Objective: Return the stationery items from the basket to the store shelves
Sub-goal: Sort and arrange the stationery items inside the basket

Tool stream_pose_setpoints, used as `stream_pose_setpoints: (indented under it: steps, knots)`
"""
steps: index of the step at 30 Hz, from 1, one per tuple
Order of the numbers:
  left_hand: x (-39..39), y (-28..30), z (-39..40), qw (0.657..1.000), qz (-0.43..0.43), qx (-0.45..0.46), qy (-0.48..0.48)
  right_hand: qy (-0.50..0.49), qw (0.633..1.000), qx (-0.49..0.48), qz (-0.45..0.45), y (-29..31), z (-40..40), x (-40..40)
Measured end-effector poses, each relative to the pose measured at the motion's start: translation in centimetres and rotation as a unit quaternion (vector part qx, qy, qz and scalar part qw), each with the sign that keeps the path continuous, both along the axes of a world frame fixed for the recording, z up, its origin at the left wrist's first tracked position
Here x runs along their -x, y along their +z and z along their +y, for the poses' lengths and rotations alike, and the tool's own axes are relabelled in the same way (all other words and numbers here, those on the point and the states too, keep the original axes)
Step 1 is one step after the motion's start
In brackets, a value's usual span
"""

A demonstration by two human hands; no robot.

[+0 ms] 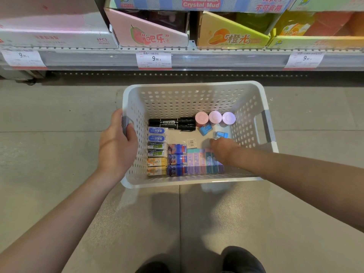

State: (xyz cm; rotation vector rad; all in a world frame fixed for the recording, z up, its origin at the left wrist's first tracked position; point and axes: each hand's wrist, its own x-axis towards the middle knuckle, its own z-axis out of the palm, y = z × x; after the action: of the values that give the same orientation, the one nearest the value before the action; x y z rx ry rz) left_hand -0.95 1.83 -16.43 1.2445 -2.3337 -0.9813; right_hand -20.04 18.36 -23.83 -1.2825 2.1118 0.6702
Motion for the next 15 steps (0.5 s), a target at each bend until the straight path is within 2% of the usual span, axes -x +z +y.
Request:
stream_pose_setpoints:
  steps: [4,6,8,10,15]
  knots:
    - [-0.1,-0.3,-0.1,1.0,-0.003,-0.005,0.004,0.04,0.999,-0.022,-0.002,0.6,-0.2,0.3]
    - [-0.1,-0.3,-0.1,1.0,-0.001,-0.009,0.003,0.05,0.998,0.017,0.03,1.1,-0.5,0.6]
    - [-0.1,-0.4,-0.2,1.0,0.001,-0.013,0.003,0.108,0.987,0.079,0.087,1.9,-1.1,0.7]
    - [-0.1,-0.5,-0.2,1.0,0.004,-0.015,-0.001,0.184,0.971,0.114,0.106,2.5,-1.8,0.8]
    - [-0.2,-0.5,-0.2,1.0,0.009,-0.009,-0.01,0.262,0.952,0.114,0.109,2.1,-3.1,1.2]
